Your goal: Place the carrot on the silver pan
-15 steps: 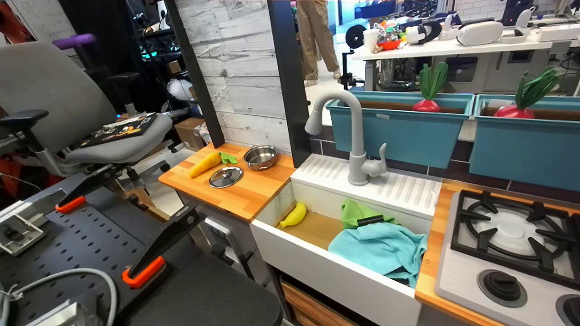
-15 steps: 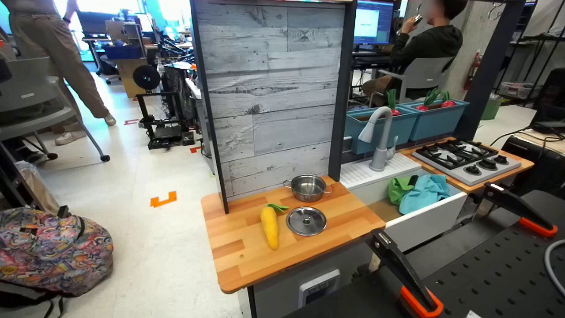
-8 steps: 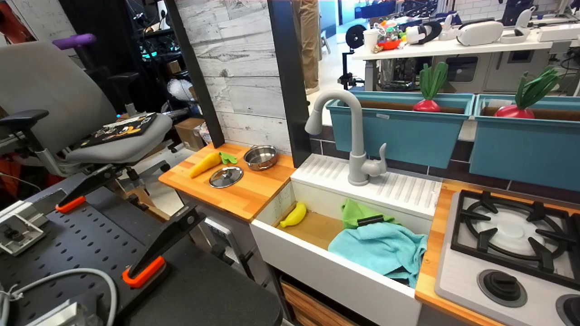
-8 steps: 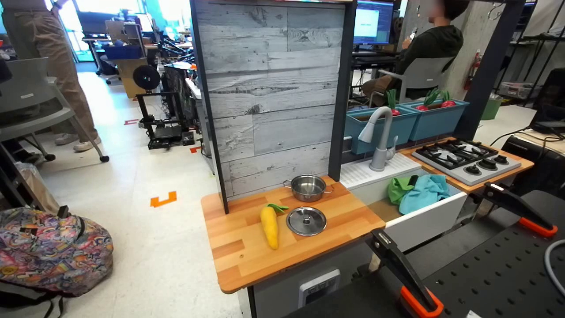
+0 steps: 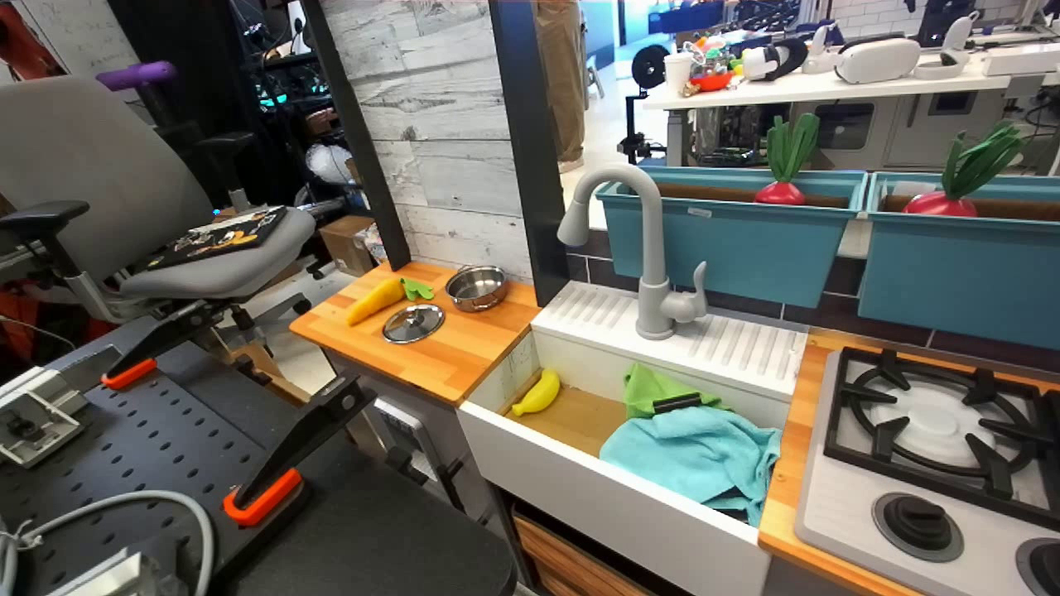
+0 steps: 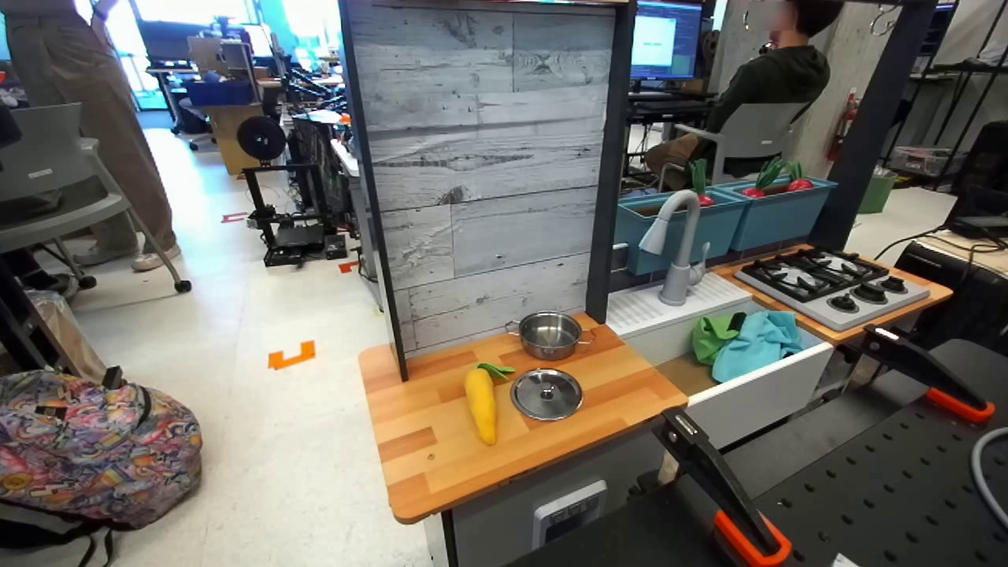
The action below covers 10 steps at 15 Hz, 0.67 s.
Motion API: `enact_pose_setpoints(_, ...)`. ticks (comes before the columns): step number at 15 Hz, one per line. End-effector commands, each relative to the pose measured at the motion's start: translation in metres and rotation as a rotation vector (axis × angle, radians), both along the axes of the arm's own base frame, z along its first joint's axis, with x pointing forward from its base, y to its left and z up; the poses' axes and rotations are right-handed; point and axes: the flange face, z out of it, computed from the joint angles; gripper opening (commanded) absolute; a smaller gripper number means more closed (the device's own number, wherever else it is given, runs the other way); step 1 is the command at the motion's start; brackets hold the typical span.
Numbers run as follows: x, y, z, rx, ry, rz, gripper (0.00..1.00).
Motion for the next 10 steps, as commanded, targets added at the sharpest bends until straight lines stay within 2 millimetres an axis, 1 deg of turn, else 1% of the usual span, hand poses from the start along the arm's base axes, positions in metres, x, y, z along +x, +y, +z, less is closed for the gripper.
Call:
enact_pose_setpoints(1, 0.026, 0.003, -0.061, 0.107, 0.027, 0.047, 1.00)
enact_pose_setpoints(3, 0.041, 0.007, -0.100, 0.163, 0.061, 0.069, 1.00)
enact_pose_setpoints(7, 0.065, 0.022, -0.177, 0.250, 0.193, 0.122, 1.00)
enact_pose_setpoints(10, 0.084, 0.034, -0.226, 0.259, 0.282, 0.093, 1.00)
